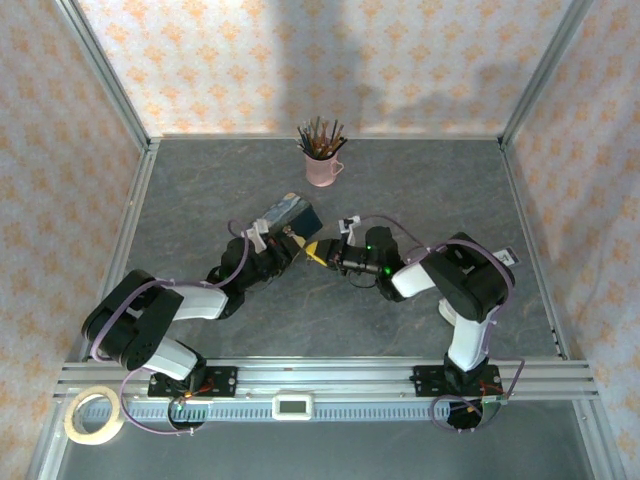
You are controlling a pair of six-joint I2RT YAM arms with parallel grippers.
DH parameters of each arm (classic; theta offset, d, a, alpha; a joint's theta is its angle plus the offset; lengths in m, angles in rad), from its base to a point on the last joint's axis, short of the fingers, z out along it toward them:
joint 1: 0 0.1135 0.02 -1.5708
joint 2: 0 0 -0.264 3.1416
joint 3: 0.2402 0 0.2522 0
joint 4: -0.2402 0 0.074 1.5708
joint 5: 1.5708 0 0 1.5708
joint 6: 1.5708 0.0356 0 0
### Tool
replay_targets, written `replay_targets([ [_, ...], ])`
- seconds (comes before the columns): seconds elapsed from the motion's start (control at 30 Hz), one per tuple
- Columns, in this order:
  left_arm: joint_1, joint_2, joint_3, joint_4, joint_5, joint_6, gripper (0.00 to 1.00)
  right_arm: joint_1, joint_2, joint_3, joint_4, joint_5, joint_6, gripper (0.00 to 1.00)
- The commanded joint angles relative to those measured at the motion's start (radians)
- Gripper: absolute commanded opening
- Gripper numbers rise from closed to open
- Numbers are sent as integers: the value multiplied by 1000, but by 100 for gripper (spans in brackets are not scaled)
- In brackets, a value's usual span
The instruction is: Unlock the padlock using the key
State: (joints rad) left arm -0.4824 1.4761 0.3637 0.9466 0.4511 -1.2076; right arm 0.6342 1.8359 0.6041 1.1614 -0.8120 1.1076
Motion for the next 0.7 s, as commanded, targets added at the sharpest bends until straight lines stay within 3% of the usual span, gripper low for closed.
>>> replay_targets([
  [0.0, -45, -6, -9, 19, 45, -8, 0, 11, -21, 23, 150, 67, 1, 0],
  [0.17, -53, 11, -9, 68, 48, -9, 0, 13, -30, 13, 80, 103, -20, 0],
  [0.27, -54, 26, -31, 179, 59, 28, 0, 12, -29, 17, 72, 95, 46, 0],
  [0.53, -54, 120, -71, 537, 108, 95, 0, -16, -22, 14, 277, -10, 464, 0],
  [0.67, -54, 180, -77, 655, 117, 117, 0, -16, 36, 6, 553, 7, 819, 0],
])
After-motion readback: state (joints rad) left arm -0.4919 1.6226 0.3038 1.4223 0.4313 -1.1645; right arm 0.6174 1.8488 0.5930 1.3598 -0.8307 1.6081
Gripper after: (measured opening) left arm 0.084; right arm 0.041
